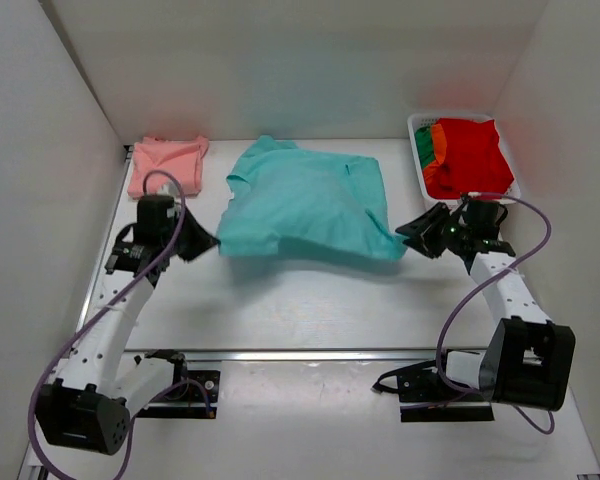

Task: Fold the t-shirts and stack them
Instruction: Flatten out the tshirt

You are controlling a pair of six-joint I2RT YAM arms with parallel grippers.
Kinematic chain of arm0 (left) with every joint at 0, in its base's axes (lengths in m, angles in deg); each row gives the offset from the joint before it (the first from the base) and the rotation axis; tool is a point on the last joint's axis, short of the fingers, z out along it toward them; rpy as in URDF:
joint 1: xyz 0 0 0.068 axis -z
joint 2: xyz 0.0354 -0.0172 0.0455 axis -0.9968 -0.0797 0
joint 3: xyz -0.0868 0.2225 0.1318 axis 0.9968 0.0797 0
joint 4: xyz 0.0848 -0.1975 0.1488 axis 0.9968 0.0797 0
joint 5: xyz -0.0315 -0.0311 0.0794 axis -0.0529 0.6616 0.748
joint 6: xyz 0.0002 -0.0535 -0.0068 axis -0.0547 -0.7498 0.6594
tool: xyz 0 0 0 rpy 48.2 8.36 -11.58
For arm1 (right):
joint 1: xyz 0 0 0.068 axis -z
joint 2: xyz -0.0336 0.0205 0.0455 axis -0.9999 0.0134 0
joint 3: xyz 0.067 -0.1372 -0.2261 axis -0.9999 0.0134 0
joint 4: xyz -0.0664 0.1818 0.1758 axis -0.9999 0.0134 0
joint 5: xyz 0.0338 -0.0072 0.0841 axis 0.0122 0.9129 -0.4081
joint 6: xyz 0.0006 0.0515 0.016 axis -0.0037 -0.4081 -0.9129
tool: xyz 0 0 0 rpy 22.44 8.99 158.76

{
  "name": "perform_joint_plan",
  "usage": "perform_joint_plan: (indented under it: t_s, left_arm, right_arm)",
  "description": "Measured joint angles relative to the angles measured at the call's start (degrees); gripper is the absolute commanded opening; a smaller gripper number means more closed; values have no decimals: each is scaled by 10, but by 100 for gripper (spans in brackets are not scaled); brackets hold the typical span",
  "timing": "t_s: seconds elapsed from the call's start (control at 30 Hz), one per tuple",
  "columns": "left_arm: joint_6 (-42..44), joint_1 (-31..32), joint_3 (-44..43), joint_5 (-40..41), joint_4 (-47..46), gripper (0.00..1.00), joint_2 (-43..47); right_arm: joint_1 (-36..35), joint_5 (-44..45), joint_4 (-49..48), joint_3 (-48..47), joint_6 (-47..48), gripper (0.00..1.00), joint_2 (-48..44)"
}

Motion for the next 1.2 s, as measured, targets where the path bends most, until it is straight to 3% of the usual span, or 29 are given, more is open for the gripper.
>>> perform_joint_plan:
  t_s: [0.03,0.17,0.37,0.5,0.6,0.87,1.2]
  left_arm:
    - [-3,-4,46,-9,11,0,15]
    - [-11,-8,165,-32,53,0,23]
    - [-15,32,187,-73,34,0,10]
    - [-20,32,212,-93,19,0,14]
    - [-23,32,226,-101,18,0,13]
    - [-27,34,229,-106,13,0,15]
    - [-28,34,229,-110,11,0,15]
  right_arm:
    - [2,12,28,21,-1,51,-11]
    - [0,66,86,35,28,56,-40]
    - [-30,149,141,26,104,54,-55]
    - [-119,236,197,27,187,53,-53]
    - [-148,273,216,30,237,53,-47]
    - [-117,354,238,53,278,51,-43]
    - [-42,301,239,114,210,48,-43]
